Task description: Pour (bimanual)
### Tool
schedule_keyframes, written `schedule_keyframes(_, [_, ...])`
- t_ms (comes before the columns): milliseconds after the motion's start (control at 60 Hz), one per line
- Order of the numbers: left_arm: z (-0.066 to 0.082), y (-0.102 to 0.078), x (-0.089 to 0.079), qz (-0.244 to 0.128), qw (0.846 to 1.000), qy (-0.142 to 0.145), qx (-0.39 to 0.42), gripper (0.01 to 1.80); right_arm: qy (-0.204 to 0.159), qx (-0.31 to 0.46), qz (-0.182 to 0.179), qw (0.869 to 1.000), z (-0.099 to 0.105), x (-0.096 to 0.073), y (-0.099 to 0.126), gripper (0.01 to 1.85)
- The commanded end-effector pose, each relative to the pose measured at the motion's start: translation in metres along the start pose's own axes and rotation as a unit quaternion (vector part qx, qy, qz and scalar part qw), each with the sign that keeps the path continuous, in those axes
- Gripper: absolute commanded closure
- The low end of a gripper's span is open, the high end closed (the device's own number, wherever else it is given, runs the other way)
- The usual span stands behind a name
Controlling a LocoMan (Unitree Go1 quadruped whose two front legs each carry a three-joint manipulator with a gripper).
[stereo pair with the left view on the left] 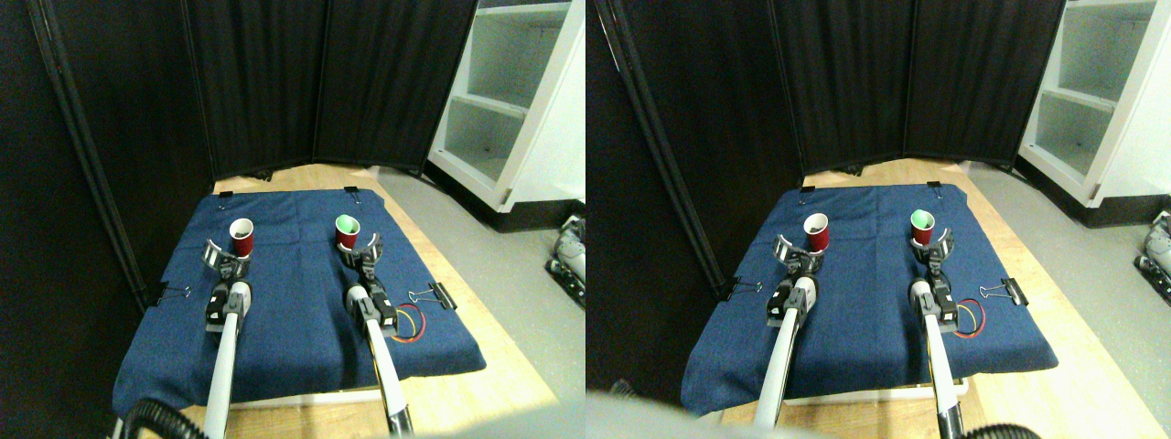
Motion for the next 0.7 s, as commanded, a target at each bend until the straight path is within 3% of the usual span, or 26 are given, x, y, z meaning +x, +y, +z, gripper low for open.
schedule_keyframes(17, [-0.004, -0.004, 0.003, -0.006, 1.000, -0.005, -0.015, 0.73, 0.007, 0.016, 0.008, 1.000, -0.006, 0.005, 0.001, 1.05])
schedule_keyframes(267, [-0.011, -0.008, 0.007, -0.005, 0.998, 0.009, -0.058, 0.68, 0.015, 0.112, -0.015, 0.993, -0.010, 0.008, 0.000, 1.09])
schedule_keyframes(700, [-0.020, -0.017, 0.010, -0.004, 0.990, 0.053, -0.128, 0.76, 0.020, 0.102, -0.009, 0.994, -0.014, 0.007, 0.002, 1.11])
